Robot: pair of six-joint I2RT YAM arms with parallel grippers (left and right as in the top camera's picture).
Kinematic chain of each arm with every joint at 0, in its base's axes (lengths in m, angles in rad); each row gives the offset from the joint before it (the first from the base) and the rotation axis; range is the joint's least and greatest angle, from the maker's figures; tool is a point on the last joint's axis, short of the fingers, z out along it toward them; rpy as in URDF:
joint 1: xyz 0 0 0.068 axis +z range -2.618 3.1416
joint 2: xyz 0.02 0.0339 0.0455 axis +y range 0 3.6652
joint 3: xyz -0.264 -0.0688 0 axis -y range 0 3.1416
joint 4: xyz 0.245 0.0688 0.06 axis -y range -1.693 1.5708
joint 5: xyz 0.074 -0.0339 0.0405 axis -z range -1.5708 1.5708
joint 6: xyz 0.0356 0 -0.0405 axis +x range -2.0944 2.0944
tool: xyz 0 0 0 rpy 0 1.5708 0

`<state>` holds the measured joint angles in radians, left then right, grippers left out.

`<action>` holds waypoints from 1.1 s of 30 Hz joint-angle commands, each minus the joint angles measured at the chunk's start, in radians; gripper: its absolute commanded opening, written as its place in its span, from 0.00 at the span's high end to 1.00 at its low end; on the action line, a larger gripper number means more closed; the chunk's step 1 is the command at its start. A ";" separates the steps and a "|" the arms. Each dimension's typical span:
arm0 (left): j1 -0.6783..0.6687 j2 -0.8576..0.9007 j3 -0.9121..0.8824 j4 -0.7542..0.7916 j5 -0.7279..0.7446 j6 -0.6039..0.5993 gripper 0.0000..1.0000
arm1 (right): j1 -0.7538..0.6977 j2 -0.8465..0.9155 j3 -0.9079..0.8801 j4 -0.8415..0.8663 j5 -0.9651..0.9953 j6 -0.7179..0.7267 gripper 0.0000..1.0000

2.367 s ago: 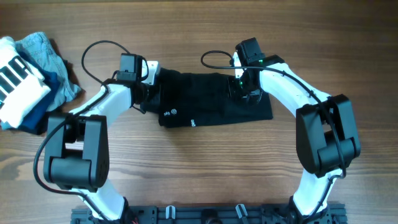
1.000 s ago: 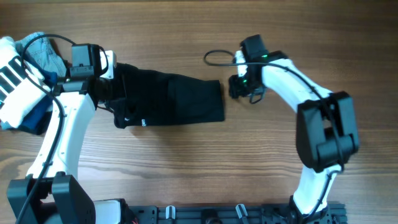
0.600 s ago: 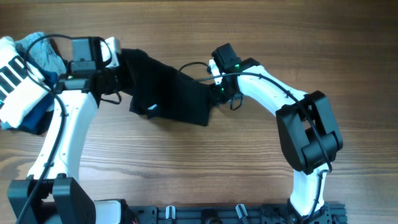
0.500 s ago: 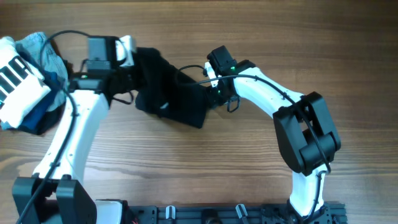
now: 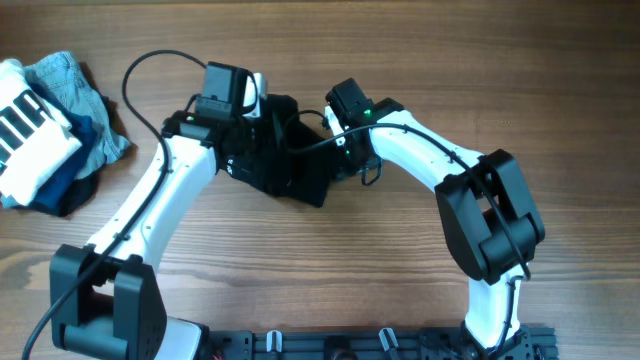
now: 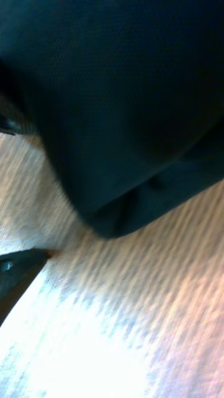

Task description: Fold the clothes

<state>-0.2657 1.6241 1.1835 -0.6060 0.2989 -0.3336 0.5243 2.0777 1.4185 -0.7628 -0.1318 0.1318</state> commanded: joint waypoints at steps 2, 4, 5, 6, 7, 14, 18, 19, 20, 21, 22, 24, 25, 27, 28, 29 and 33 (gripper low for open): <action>-0.063 -0.006 0.030 -0.011 0.053 -0.011 0.47 | -0.085 -0.067 0.019 -0.074 0.120 0.084 0.37; -0.037 -0.050 0.068 -0.040 0.053 0.012 0.44 | -0.162 -0.150 0.052 -0.097 0.124 0.084 0.36; -0.015 -0.083 0.092 -0.045 0.052 0.046 0.41 | -0.194 -0.187 0.067 -0.100 0.115 0.078 0.36; 0.017 -0.121 0.110 -0.039 0.029 0.062 0.39 | -0.227 -0.230 0.081 -0.097 0.079 0.042 0.36; 0.041 -0.144 0.114 -0.025 0.002 0.061 0.38 | -0.246 -0.263 0.087 -0.087 0.026 -0.002 0.36; 0.203 -0.075 0.112 0.023 -0.087 0.060 0.29 | -0.203 -0.304 0.087 0.092 -0.447 -0.156 0.32; 0.202 0.052 0.112 0.011 -0.043 0.060 0.29 | -0.118 -0.247 0.086 0.269 -0.450 -0.150 0.31; 0.200 0.085 0.112 0.011 -0.019 0.060 0.29 | -0.100 -0.229 0.086 0.303 -0.449 -0.148 0.31; 0.199 0.117 0.112 0.011 -0.002 0.060 0.29 | -0.080 -0.203 0.086 0.333 -0.449 -0.148 0.29; 0.197 0.142 0.112 0.009 0.012 0.058 0.29 | -0.064 -0.174 0.086 0.353 -0.450 -0.135 0.28; 0.195 0.179 0.112 0.002 0.020 0.056 0.29 | -0.048 -0.128 0.086 0.363 -0.450 -0.106 0.26; 0.191 0.231 0.112 -0.020 0.019 0.056 0.28 | -0.032 -0.056 0.086 0.319 -0.449 -0.105 0.26; 0.191 0.257 0.112 -0.034 0.019 0.056 0.27 | -0.031 -0.027 0.086 0.271 -0.446 -0.106 0.26; 0.191 0.293 0.111 -0.058 0.019 0.056 0.26 | -0.039 0.002 0.086 0.045 -0.352 -0.101 0.39; 0.191 0.302 0.111 -0.066 0.019 0.057 0.27 | -0.045 0.002 0.086 -0.029 -0.290 -0.084 0.44; 0.191 0.307 0.111 -0.071 0.019 0.057 0.27 | -0.058 -0.007 0.086 -0.168 -0.067 0.010 0.47; 0.191 0.307 0.111 -0.061 0.019 0.057 0.28 | -0.089 -0.021 0.086 -0.247 0.127 0.048 0.46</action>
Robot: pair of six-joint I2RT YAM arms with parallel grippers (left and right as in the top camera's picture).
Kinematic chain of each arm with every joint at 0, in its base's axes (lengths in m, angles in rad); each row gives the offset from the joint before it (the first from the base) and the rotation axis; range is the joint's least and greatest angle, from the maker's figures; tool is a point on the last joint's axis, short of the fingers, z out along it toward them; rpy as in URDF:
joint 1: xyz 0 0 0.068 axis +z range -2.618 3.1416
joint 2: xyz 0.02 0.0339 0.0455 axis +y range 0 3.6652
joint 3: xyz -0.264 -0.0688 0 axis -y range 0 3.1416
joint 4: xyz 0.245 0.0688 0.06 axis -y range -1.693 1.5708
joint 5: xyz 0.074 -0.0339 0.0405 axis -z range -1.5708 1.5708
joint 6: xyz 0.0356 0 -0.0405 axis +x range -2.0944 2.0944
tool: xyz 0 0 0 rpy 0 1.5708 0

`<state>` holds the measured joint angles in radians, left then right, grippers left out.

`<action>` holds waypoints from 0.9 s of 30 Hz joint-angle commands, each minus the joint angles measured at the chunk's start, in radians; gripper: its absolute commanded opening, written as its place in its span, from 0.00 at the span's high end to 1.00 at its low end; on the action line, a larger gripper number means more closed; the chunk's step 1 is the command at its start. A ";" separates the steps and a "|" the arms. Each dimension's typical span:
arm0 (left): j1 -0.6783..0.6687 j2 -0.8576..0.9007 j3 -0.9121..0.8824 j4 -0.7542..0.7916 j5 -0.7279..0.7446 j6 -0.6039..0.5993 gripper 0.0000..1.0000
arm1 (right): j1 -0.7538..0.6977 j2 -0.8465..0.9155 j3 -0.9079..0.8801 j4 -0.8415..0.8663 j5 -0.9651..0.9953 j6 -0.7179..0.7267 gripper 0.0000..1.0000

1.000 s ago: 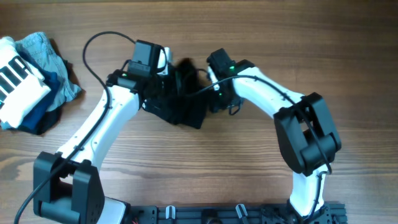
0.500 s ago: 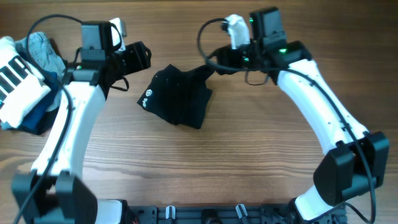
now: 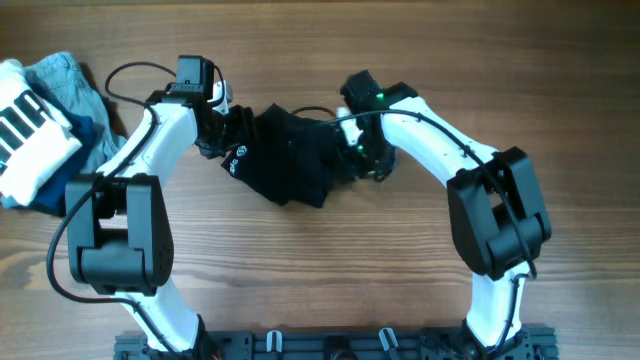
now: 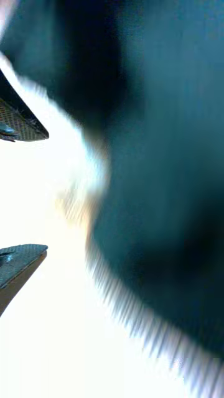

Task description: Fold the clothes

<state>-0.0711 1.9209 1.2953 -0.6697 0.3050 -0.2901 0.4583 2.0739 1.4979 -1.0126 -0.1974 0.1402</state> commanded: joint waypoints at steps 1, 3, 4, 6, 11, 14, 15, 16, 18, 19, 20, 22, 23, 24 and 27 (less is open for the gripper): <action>-0.004 0.010 -0.001 -0.002 0.013 0.013 0.28 | -0.022 -0.017 0.006 0.005 0.193 0.037 0.45; -0.004 0.010 -0.001 -0.031 0.012 0.014 0.28 | -0.022 -0.017 0.006 0.012 0.190 0.046 0.45; -0.004 0.010 -0.001 -0.055 0.012 0.014 0.28 | -0.023 -0.017 0.006 0.013 0.171 0.056 0.46; -0.004 0.010 -0.001 -0.103 -0.004 0.013 0.29 | -0.034 -0.029 0.006 0.015 0.079 0.067 0.46; -0.004 0.010 -0.001 -0.138 -0.037 0.013 0.26 | -0.074 -0.149 0.007 0.033 -0.150 -0.012 0.44; -0.004 0.010 -0.001 -0.148 -0.037 0.013 0.26 | -0.074 -0.203 0.007 0.056 -0.281 -0.089 0.41; -0.006 0.010 -0.001 -0.160 -0.037 0.013 0.27 | -0.069 -0.205 0.006 0.059 -0.323 -0.092 0.41; -0.006 0.010 -0.001 -0.169 -0.037 0.013 0.27 | -0.067 -0.201 0.005 0.058 -0.329 -0.092 0.40; -0.008 0.010 -0.003 -0.178 -0.037 0.013 0.26 | -0.050 -0.192 -0.023 0.062 -0.329 -0.096 0.41; -0.008 0.010 -0.003 -0.179 -0.037 0.013 0.26 | -0.039 -0.183 -0.033 0.063 -0.336 -0.097 0.41; -0.008 0.010 -0.003 -0.177 -0.037 0.013 0.25 | -0.021 -0.173 -0.041 0.063 -0.335 -0.096 0.41; -0.008 0.010 -0.003 -0.173 -0.037 0.013 0.25 | 0.016 -0.146 -0.055 0.072 -0.323 -0.084 0.41; -0.008 0.010 -0.003 -0.173 -0.037 0.013 0.25 | 0.029 -0.131 -0.064 0.086 -0.304 -0.071 0.41; -0.008 0.010 -0.003 -0.173 -0.037 0.013 0.25 | 0.039 -0.118 -0.074 0.099 -0.279 -0.049 0.41; -0.007 0.010 -0.003 -0.173 -0.037 0.013 0.24 | 0.062 -0.068 -0.089 0.122 -0.275 -0.032 0.41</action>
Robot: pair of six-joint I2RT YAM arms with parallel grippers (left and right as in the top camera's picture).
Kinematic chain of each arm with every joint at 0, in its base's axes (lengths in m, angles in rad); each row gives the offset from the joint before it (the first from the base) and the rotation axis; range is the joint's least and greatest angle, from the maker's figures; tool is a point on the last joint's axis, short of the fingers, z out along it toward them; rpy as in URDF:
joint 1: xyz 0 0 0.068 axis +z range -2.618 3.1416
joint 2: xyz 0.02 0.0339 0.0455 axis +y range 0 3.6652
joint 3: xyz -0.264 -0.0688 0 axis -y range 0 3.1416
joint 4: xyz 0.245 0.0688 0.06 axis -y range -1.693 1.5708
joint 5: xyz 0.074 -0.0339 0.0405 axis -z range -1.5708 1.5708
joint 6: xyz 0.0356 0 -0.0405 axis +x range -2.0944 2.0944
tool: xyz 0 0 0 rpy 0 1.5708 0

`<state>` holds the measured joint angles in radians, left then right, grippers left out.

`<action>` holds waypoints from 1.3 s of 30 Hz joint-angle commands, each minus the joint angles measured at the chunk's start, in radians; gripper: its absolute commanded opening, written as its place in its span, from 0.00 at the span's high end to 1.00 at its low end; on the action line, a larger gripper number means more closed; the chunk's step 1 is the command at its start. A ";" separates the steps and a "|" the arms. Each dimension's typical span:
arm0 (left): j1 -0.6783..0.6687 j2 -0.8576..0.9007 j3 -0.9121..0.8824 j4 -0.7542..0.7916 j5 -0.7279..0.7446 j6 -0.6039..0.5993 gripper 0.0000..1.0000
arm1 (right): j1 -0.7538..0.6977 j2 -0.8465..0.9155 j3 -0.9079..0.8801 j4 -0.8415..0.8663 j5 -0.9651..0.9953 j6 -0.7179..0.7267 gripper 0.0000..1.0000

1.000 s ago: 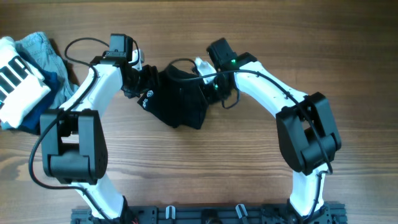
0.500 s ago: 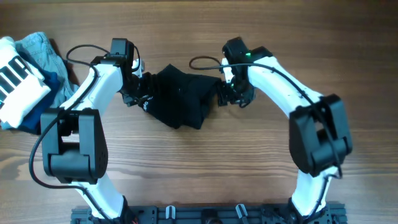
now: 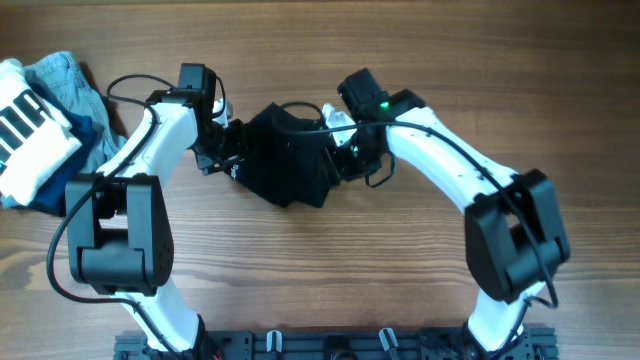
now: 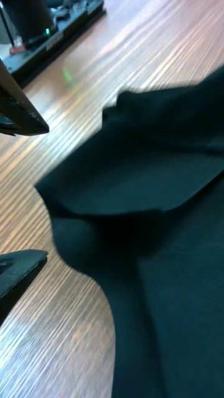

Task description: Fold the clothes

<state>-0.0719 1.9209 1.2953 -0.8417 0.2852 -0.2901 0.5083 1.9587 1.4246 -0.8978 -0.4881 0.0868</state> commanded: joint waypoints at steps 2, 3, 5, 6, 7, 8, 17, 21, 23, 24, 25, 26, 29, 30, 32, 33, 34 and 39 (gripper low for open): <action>-0.006 0.010 -0.003 0.000 -0.018 0.013 0.24 | 0.034 0.074 -0.019 0.011 -0.007 0.017 0.41; -0.006 0.010 -0.003 0.001 -0.018 0.013 0.23 | 0.046 0.080 -0.019 0.022 -0.007 0.017 0.42; -0.006 0.010 -0.003 0.006 -0.018 0.013 0.23 | 0.067 0.082 -0.019 0.042 -0.007 0.020 0.55; -0.006 0.010 -0.003 0.006 -0.018 0.013 0.23 | 0.070 0.082 -0.019 0.045 -0.007 0.021 0.67; -0.006 0.010 -0.003 0.007 -0.018 0.013 0.23 | 0.070 0.082 -0.019 0.045 -0.007 0.021 0.83; -0.006 0.010 -0.003 0.008 -0.018 0.014 0.23 | 0.070 0.082 -0.019 0.041 -0.008 0.021 0.96; -0.006 0.010 -0.003 0.019 -0.017 0.013 0.22 | 0.070 0.077 -0.020 -0.239 -0.051 -0.066 0.96; -0.010 0.010 -0.003 -0.016 -0.017 0.013 0.23 | 0.069 0.080 -0.020 -0.159 0.219 0.115 0.79; -0.010 0.010 -0.003 -0.068 -0.017 0.013 0.24 | 0.069 0.080 -0.020 -0.111 0.267 0.140 0.78; -0.010 0.010 -0.003 -0.098 -0.017 0.013 0.26 | 0.069 0.080 -0.020 -0.080 0.278 0.156 0.78; -0.010 0.010 -0.003 -0.151 -0.017 0.013 0.27 | 0.069 0.080 -0.020 -0.059 0.278 0.160 0.78; -0.010 0.010 -0.003 -0.190 -0.017 0.013 0.28 | 0.069 0.080 -0.020 -0.041 0.278 0.160 0.78; -0.010 0.010 -0.003 -0.283 -0.017 -0.023 0.30 | 0.067 0.080 -0.020 -0.019 0.278 0.160 0.77; -0.010 0.009 -0.003 -0.301 -0.018 -0.031 0.30 | 0.066 0.080 -0.020 -0.013 0.278 0.160 0.77; -0.010 0.007 -0.003 -0.303 -0.017 -0.041 0.28 | 0.066 0.080 -0.020 0.014 0.278 0.161 0.77; -0.010 0.005 -0.003 -0.296 -0.017 -0.040 0.28 | 0.066 0.080 -0.020 0.032 0.278 0.163 0.77; -0.010 0.001 -0.003 -0.284 -0.017 -0.040 0.28 | 0.066 0.080 -0.020 0.042 0.278 0.180 0.77; -0.010 -0.117 -0.003 -0.050 -0.017 -0.028 0.27 | 0.066 0.080 -0.020 0.042 0.278 0.205 0.72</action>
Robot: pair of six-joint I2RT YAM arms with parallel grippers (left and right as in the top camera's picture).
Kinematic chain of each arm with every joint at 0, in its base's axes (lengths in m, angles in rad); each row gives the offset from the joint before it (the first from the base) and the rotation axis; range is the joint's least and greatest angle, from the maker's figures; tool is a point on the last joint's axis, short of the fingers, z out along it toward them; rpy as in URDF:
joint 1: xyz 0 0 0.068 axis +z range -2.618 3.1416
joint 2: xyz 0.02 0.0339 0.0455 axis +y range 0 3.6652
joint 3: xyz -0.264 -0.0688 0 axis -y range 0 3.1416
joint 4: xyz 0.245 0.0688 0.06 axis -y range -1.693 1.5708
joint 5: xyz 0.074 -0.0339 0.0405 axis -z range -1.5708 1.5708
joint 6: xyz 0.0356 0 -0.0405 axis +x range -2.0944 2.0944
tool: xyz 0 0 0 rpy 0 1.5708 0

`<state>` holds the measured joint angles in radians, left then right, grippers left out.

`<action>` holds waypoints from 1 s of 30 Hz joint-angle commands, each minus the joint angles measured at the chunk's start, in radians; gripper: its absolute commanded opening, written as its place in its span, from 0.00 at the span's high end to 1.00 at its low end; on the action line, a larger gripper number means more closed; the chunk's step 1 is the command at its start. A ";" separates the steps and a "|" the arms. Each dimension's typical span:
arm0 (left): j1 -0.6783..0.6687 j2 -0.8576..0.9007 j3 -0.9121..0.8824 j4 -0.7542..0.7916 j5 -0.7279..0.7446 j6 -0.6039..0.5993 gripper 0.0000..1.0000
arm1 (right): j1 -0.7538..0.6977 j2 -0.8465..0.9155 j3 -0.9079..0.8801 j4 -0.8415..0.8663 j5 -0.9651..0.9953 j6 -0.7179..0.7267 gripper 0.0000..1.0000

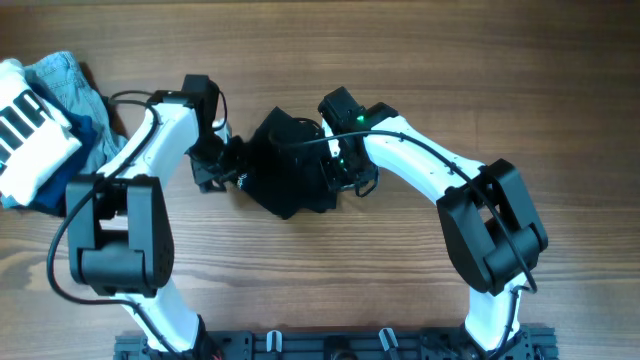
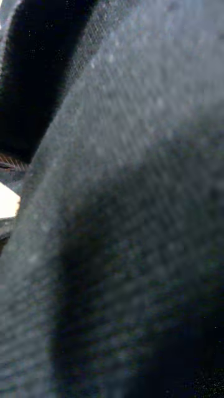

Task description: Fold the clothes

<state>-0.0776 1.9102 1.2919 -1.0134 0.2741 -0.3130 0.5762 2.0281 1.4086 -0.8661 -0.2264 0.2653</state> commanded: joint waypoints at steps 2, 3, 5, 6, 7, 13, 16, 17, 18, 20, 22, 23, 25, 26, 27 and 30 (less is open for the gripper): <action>-0.004 -0.145 0.001 0.303 -0.006 0.021 0.19 | -0.002 0.011 -0.004 0.010 0.016 0.031 0.71; -0.004 -0.145 0.001 0.378 -0.006 0.021 0.14 | -0.002 0.011 -0.004 0.013 0.016 0.031 0.70; -0.004 -0.121 0.000 0.472 -0.022 0.021 0.16 | -0.002 0.011 -0.004 0.020 0.016 0.031 0.70; -0.004 -0.095 0.000 0.500 -0.021 0.019 0.16 | -0.002 0.011 -0.004 0.025 0.016 0.031 0.69; -0.004 -0.070 0.000 0.505 -0.021 0.016 0.17 | -0.002 0.011 -0.004 0.028 0.016 0.031 0.69; -0.010 0.086 0.000 0.459 0.094 0.017 0.16 | -0.002 0.013 -0.004 0.063 0.017 0.031 0.69; -0.007 0.113 0.000 0.361 0.066 0.018 0.25 | -0.002 0.017 -0.004 0.069 0.039 0.030 0.68; -0.002 0.113 0.000 0.302 0.009 0.017 0.31 | -0.003 0.027 -0.004 0.074 0.062 0.030 0.67; 0.014 0.113 0.000 0.232 -0.061 0.016 0.36 | -0.010 0.048 -0.004 0.085 0.072 0.028 0.67; 0.042 0.113 0.000 0.146 -0.128 0.010 0.47 | -0.031 0.076 -0.004 0.103 0.071 0.021 0.66; 0.079 0.111 0.000 0.066 -0.141 -0.041 0.51 | -0.063 0.092 -0.004 0.131 0.070 -0.019 0.66; 0.095 0.111 0.000 0.035 -0.139 -0.081 0.50 | -0.082 0.094 -0.004 0.150 0.070 -0.051 0.66; 0.127 0.111 0.000 -0.019 -0.104 -0.132 0.42 | -0.116 0.092 0.002 0.171 0.071 -0.090 0.64; 0.139 0.109 0.000 -0.036 -0.071 -0.140 0.41 | -0.130 0.093 0.011 0.166 0.070 -0.106 0.62; 0.148 0.101 0.000 -0.040 -0.048 -0.140 0.40 | -0.141 0.092 0.017 0.155 0.070 -0.108 0.60; 0.153 0.037 0.001 -0.041 -0.040 -0.140 0.39 | -0.172 0.089 0.021 0.110 0.071 -0.106 0.55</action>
<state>0.0673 2.0006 1.3102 -1.0515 0.2546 -0.4183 0.4286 2.0823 1.4185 -0.7258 -0.1852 0.1898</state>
